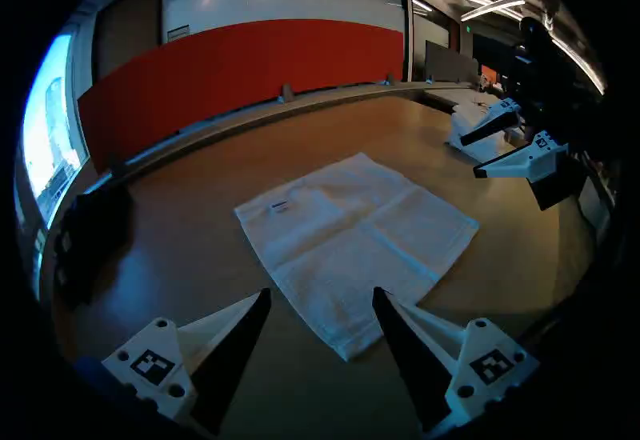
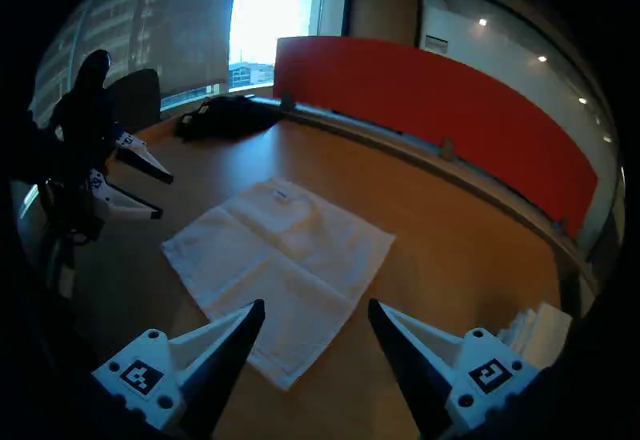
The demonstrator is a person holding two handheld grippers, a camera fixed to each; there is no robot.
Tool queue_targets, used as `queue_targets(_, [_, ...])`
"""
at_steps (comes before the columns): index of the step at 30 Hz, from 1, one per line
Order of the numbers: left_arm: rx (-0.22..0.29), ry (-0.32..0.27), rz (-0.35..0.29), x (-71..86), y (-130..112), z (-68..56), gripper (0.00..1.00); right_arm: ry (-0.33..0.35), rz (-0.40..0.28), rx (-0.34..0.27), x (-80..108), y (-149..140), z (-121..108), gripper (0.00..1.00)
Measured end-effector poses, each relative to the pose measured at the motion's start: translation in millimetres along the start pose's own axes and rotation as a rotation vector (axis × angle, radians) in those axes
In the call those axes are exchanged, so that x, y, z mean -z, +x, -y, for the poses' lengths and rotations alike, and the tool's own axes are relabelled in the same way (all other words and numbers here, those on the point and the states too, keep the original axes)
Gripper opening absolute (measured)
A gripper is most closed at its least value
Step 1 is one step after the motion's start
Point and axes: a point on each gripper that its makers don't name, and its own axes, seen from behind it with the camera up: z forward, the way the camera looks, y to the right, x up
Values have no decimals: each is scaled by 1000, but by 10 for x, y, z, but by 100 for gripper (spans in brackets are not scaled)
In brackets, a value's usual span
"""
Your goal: Fold towel
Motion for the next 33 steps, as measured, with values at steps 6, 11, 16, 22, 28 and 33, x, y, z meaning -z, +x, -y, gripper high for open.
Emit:
queue_targets(6, [-12,-20,35,-80,-169,-52,94,16,29,-1,-78,-183,70,100])
queue_targets(11, [-15,-27,58,-143,-288,-71,94,22,60,-10,-133,-340,94,100])
queue_targets(16, [-19,-41,91,-203,-433,-110,94,31,93,-16,-179,-512,122,100])
queue_targets(22, [-23,-67,135,-255,-601,-191,94,58,132,-1,-204,-703,209,100])
queue_targets(28, [-13,-85,168,-301,-706,-251,94,74,166,14,-216,-859,264,100])
queue_targets(33, [-10,-91,189,-327,-769,-281,94,79,185,9,-223,-943,270,98])
